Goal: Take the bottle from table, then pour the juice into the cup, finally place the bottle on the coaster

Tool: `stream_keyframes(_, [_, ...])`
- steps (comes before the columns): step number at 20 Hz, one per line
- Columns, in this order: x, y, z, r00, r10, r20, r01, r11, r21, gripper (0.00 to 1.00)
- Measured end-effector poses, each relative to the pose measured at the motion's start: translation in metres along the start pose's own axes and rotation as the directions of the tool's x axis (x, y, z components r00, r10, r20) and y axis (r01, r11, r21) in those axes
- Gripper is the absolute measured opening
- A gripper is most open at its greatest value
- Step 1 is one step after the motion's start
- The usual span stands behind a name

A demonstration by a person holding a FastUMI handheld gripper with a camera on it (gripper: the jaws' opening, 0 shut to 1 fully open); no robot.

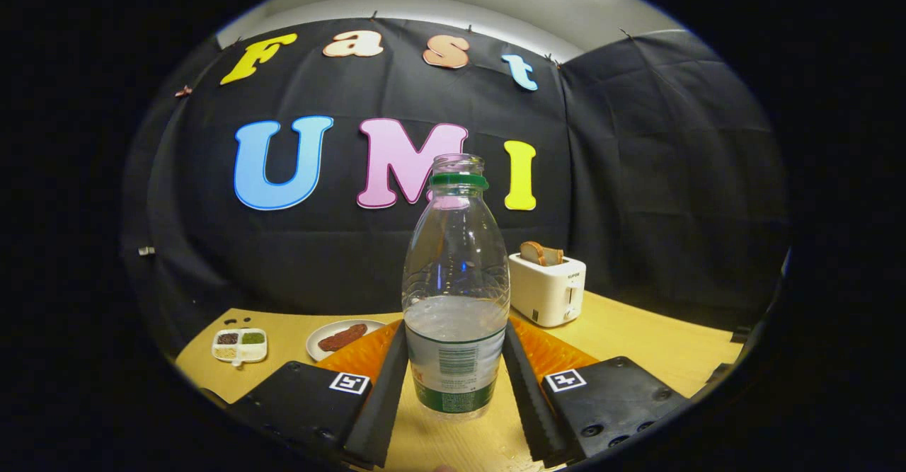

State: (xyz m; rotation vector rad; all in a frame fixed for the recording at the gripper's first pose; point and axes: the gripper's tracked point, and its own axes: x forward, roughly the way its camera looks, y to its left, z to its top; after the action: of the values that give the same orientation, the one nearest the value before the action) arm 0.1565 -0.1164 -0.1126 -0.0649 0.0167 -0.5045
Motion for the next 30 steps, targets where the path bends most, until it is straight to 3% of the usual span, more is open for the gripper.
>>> stream_keyframes(4, [0.028,0.013,-0.019,1.0,-0.011,0.01,0.012,0.995,-0.098,0.75])
stream_keyframes(12, [0.064,0.016,-0.089,0.996,-0.069,-0.056,0.067,0.997,-0.045,0.75])
stream_keyframes(27, [0.076,0.024,-0.116,0.991,-0.108,-0.076,0.106,0.994,-0.025,0.76])
stream_keyframes(30, [0.076,0.026,-0.113,0.992,-0.107,-0.073,0.105,0.994,-0.03,0.8])
